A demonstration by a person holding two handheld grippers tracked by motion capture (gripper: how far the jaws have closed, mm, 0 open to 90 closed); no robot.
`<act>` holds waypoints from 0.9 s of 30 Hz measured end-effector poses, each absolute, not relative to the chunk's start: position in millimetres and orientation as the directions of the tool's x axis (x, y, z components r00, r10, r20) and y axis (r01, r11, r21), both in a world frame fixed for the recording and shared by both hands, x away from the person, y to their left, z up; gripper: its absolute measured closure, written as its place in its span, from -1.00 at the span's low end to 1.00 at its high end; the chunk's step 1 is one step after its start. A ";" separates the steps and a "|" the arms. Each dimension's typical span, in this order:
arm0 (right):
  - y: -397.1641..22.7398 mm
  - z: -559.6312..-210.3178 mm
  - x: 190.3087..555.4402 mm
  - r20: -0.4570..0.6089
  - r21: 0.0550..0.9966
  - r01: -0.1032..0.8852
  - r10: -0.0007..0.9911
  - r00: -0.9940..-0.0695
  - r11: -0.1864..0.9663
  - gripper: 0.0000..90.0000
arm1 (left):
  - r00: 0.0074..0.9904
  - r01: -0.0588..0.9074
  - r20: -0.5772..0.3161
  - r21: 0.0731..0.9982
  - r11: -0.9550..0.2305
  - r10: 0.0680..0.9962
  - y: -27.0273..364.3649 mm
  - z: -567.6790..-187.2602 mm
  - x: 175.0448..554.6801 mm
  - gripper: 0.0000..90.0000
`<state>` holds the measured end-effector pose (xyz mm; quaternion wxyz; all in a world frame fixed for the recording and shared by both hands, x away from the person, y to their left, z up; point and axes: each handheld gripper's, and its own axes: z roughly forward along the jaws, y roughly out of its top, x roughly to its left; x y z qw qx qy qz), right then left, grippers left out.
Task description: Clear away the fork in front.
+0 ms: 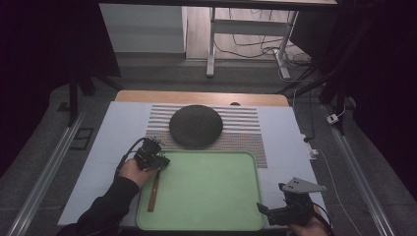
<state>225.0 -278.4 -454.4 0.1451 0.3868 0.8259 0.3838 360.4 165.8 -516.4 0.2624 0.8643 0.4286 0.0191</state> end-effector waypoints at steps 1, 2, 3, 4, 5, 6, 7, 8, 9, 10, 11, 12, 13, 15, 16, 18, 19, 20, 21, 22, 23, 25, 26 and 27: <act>-278.4 -454.5 225.0 0.059 0.748 0.527 0.750 -0.658 0.404 -1.00 | 0.639 0.722 -0.178 0.474 -0.503 0.748 165.6 -515.5 359.5 0.75; -278.5 -454.5 225.1 0.061 0.748 0.528 0.750 -0.659 0.403 -1.00 | 0.643 0.715 -0.166 0.480 -0.508 0.748 165.6 -514.2 358.3 0.70; -278.6 -454.5 225.1 0.061 0.748 0.528 0.750 -0.659 0.402 -1.00 | 0.645 0.710 -0.158 0.486 -0.510 0.747 166.0 -512.9 357.2 0.62; -278.6 -454.5 225.1 0.062 0.748 0.528 0.750 -0.659 0.402 -1.00 | 0.647 0.707 -0.157 0.491 -0.509 0.747 166.6 -511.4 356.0 0.56; -278.6 -454.5 225.1 0.062 0.748 0.528 0.750 -0.659 0.402 -1.00 | 0.647 0.705 -0.157 0.496 -0.506 0.746 167.2 -510.3 355.1 0.51; -278.5 -454.5 225.1 0.062 0.748 0.528 0.749 -0.659 0.403 -1.00 | 0.650 0.700 -0.156 0.503 -0.507 0.744 168.3 -508.5 353.6 0.45; -278.4 -454.4 225.0 0.058 0.746 0.527 0.749 -0.660 0.406 -1.00 | 0.654 0.695 -0.158 0.511 -0.506 0.740 169.4 -506.5 351.8 0.38; -278.2 -454.3 224.8 0.058 0.745 0.528 0.749 -0.660 0.408 -1.00 | 0.658 0.690 -0.163 0.521 -0.502 0.735 170.7 -504.3 349.5 0.31; -278.2 -454.3 224.7 0.056 0.744 0.528 0.750 -0.659 0.409 -1.00 | 0.662 0.685 -0.172 0.536 -0.495 0.730 172.4 -501.3 346.2 0.23; -278.0 -454.2 224.6 0.056 0.744 0.529 0.750 -0.659 0.409 -1.00 | 0.664 0.681 -0.179 0.545 -0.489 0.726 173.5 -499.5 344.0 0.13; -278.0 -454.2 224.6 0.056 0.744 0.529 0.751 -0.658 0.409 -1.00 | 0.669 0.676 -0.187 0.555 -0.485 0.719 175.4 -496.9 340.9 0.04; -278.2 -454.2 224.7 0.056 0.743 0.529 0.750 -0.659 0.410 -1.00 | 0.674 0.672 -0.203 0.569 -0.474 0.711 178.1 -494.0 336.7 -0.04; -278.2 -454.4 224.9 0.058 0.744 0.529 0.749 -0.660 0.408 -1.00 | 0.677 0.670 -0.217 0.576 -0.468 0.703 179.8 -492.4 334.4 -0.10; -277.9 -454.4 224.9 0.060 0.744 0.530 0.750 -0.659 0.407 -1.00 | 0.684 0.667 -0.247 0.594 -0.450 0.686 184.2 -489.0 327.9 -0.24; -277.8 -454.4 224.8 0.059 0.744 0.530 0.750 -0.659 0.407 -1.00 | 0.684 0.663 -0.249 0.603 -0.443 0.685 186.6 -487.5 323.5 -0.30; -277.7 -454.3 224.8 0.057 0.743 0.530 0.750 -0.659 0.409 -1.00 | 0.693 0.649 -0.242 0.620 -0.441 0.679 190.4 -485.6 316.9 -0.42; -277.7 -454.3 224.8 0.057 0.743 0.530 0.750 -0.659 0.409 -1.00 | 0.692 0.646 -0.240 0.627 -0.436 0.681 192.4 -484.3 312.9 -0.45; -277.6 -454.3 224.9 0.057 0.742 0.531 0.751 -0.658 0.409 -1.00 | 0.693 0.644 -0.242 0.633 -0.431 0.679 195.1 -482.8 308.5 -0.49; -277.6 -454.4 224.9 0.056 0.743 0.529 0.750 -0.659 0.410 -1.00 | 0.694 0.641 -0.244 0.637 -0.428 0.677 197.4 -481.7 304.7 -0.54; -277.5 -454.4 224.9 0.055 0.743 0.529 0.750 -0.660 0.411 -1.00 | 0.697 0.636 -0.244 0.644 -0.425 0.674 199.9 -480.5 300.9 -0.59; -277.4 -454.4 225.0 0.055 0.743 0.529 0.750 -0.660 0.411 -1.00 | 0.696 0.635 -0.247 0.649 -0.419 0.674 201.6 -479.7 297.9 -0.62; -277.2 -454.4 225.0 0.053 0.742 0.529 0.750 -0.659 0.412 -1.00 | 0.698 0.630 -0.256 0.663 -0.405 0.669 206.8 -477.9 290.3 -0.68; -277.1 -454.5 225.1 0.052 0.742 0.528 0.750 -0.660 0.413 -1.00 | 0.698 0.630 -0.263 0.668 -0.396 0.666 209.5 -477.0 286.6 -0.72; -277.0 -454.5 225.1 0.051 0.742 0.527 0.750 -0.660 0.414 -1.00 | 0.696 0.630 -0.271 0.676 -0.383 0.666 212.5 -475.9 282.3 -0.75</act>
